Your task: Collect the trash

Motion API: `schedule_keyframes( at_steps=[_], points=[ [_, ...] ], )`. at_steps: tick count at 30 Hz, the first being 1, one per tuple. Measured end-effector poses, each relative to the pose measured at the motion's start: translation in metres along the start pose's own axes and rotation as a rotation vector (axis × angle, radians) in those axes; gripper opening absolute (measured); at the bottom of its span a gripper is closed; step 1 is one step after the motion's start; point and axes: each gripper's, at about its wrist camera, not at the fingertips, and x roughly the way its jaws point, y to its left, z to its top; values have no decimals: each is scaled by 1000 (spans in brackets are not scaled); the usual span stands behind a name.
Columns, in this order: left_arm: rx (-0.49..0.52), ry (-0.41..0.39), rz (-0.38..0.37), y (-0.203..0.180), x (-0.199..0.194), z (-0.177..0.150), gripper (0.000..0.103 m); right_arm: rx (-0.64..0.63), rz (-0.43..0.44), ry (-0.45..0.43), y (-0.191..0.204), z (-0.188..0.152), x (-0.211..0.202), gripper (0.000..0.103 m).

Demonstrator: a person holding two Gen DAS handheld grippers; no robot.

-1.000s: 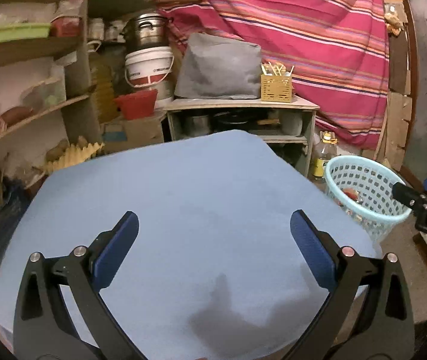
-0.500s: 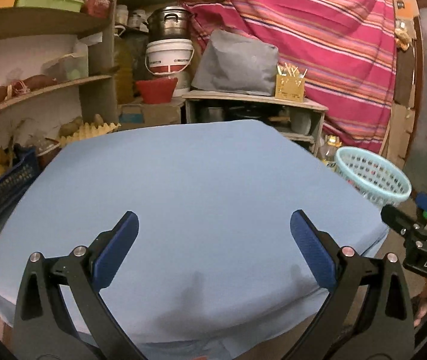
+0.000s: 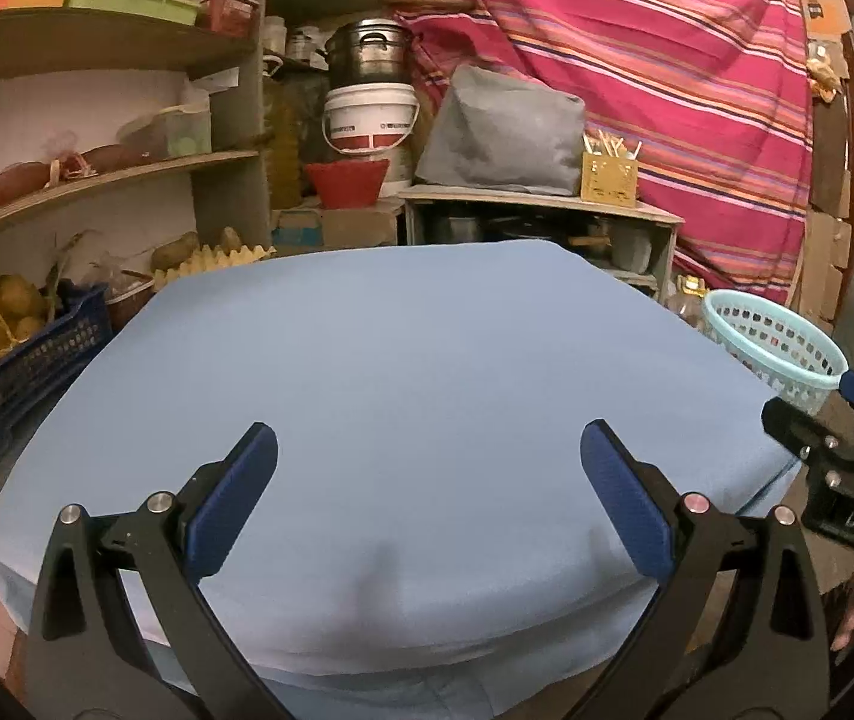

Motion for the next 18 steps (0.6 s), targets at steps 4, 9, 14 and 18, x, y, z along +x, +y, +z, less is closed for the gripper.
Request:
schedule_keyframes(
  at_steps=[4,9,14,18],
  points=[
    [-17,3,0,3,3,1,98,-20,-8,-27,4,1,-5,98],
    [-5,-6,9,1,4,1,98,-40,-23,-45,8,2,-8,98],
    [12,-4,4,-3,5,0,98,-33,-35,-52,7,4,-8,98],
    [5,-4,-15,-3,5,1,98,-30,-38,-52,7,4,-9,98]
  ],
)
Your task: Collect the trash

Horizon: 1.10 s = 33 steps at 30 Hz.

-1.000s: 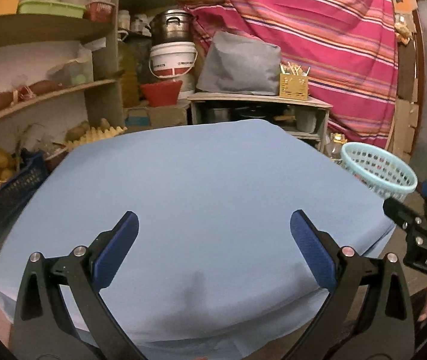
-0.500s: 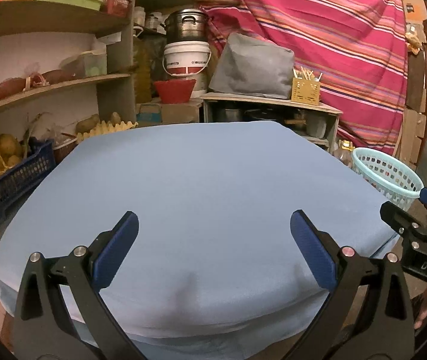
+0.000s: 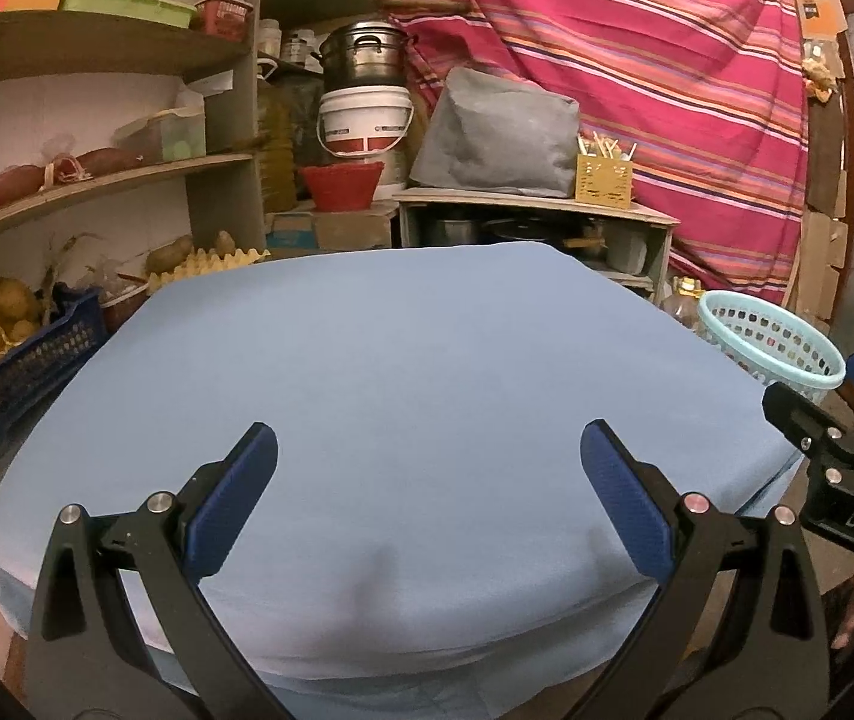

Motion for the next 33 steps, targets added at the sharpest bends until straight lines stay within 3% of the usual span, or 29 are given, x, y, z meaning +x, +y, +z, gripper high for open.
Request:
schedule_keyframes(
  at_steps=[11,33],
  points=[
    [-42,19,-33,3,5,2,98,-7,-5,-10,-5,2,0,98],
    [-5,-28,13,1,-1,2,98,-4,-12,-13,-6,3,-1,98]
  ],
)
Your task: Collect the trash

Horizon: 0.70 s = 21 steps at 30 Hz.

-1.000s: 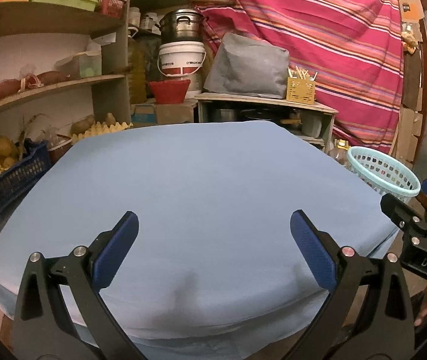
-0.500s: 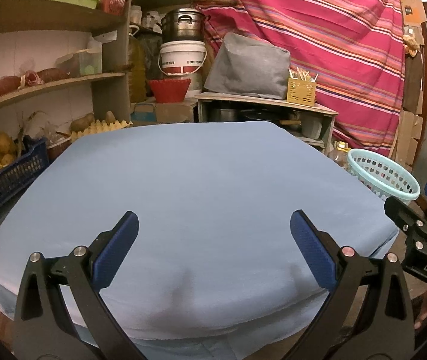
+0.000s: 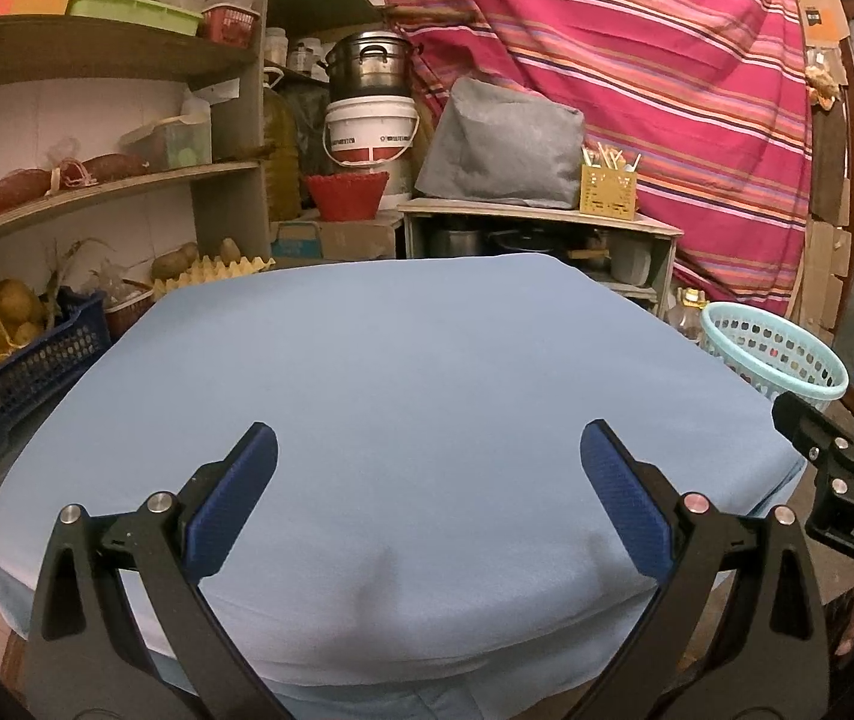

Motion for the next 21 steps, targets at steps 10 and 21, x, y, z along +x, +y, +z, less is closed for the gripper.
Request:
schedule_keyframes(
  at_steps=[10,21],
  points=[
    [0,-19,-2,1,-5,2,98,5,-1,-5,0,1,0,98],
    [0,-22,-2,1,-6,1,98,4,-2,-6,-1,1,0,98]
  ],
)
